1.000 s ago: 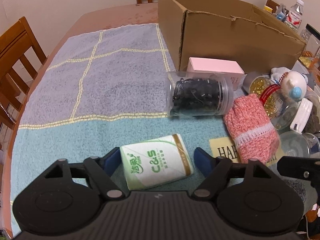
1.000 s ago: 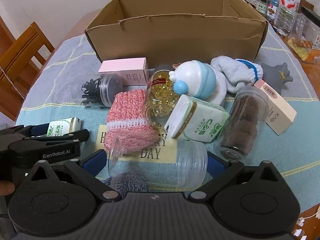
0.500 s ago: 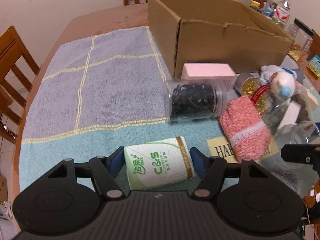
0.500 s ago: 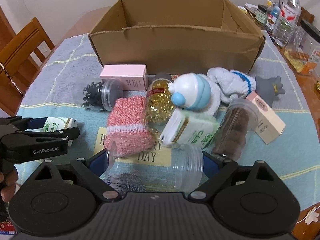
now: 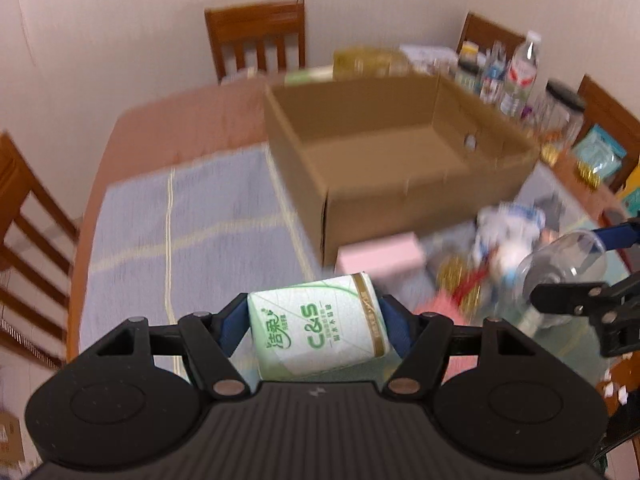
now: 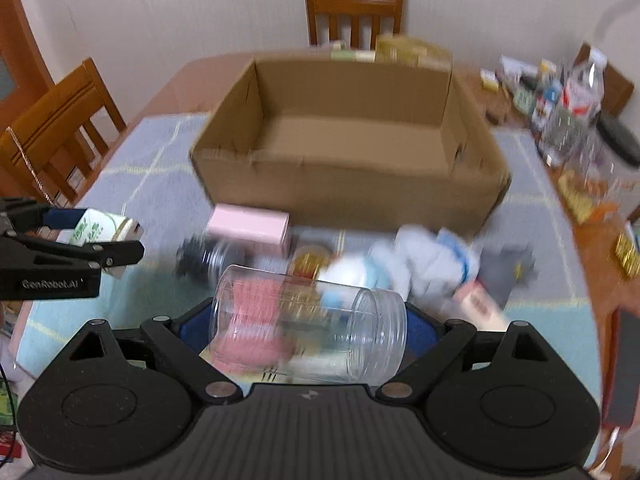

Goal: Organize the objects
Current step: 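Grasp the clear empty plastic jar with the right gripper while left holds the tissue pack, then carry the tissue pack and clear jar into the cardboard box and open both grippers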

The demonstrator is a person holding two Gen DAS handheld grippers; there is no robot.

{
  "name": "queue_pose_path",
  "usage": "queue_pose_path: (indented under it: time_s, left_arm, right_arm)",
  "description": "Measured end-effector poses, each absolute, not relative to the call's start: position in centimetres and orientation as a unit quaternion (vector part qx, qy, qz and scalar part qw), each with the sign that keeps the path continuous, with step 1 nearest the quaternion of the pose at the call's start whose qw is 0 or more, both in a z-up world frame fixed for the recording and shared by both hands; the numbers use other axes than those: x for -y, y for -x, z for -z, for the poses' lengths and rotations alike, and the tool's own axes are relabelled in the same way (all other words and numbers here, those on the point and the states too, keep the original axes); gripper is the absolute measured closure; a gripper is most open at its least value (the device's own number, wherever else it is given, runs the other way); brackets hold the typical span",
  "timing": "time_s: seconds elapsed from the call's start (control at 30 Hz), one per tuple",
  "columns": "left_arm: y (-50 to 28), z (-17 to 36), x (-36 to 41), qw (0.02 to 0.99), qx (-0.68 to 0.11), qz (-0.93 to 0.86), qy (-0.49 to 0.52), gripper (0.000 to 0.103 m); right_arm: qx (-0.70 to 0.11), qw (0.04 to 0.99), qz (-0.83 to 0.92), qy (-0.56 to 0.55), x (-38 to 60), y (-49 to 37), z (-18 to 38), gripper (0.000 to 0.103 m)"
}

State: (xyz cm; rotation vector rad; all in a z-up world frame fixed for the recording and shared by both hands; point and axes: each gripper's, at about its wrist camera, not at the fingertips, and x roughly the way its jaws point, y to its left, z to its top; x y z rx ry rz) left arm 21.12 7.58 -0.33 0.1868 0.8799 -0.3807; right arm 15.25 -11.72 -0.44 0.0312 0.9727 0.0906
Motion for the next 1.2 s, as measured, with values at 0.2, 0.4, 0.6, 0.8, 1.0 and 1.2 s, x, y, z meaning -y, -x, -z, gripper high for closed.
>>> queue_pose_path:
  time_s: [0.2,0.4,0.6,0.8,1.0,1.2]
  left_arm:
    - [-25.7,-2.6,-4.7,0.904,-0.379,0.181,-0.075,0.034]
    - [-30.0,-2.4,-1.6,0.912,-0.373,0.160,-0.055,0.034]
    - [-32.2,-0.7,-0.2,0.911,-0.392,0.118,-0.044,0.008]
    - [-31.4,-0.7,0.1,0.915,-0.390,0.089,-0.042,0.005]
    - [-28.9,-1.2,0.3,0.917,-0.390,0.070,-0.042,0.004]
    - [-25.3,-1.3,0.4,0.916,-0.394,0.053,-0.043,0.003]
  right_arm:
    - [-0.425,0.904,-0.047,0.004,13.8,-19.2,-2.2,0.007]
    - [-0.405,0.913,-0.048,0.013,16.2,-24.5,-3.0,0.007]
    - [-0.402,0.913,-0.063,0.030,17.3,-28.1,-1.8,0.000]
    - [-0.404,0.909,-0.088,0.049,17.6,-28.3,-0.9,0.000]
    - [-0.401,0.908,-0.109,0.051,18.2,-27.1,-0.8,0.000]
    - [-0.397,0.908,-0.124,0.046,18.7,-24.6,-0.7,0.000]
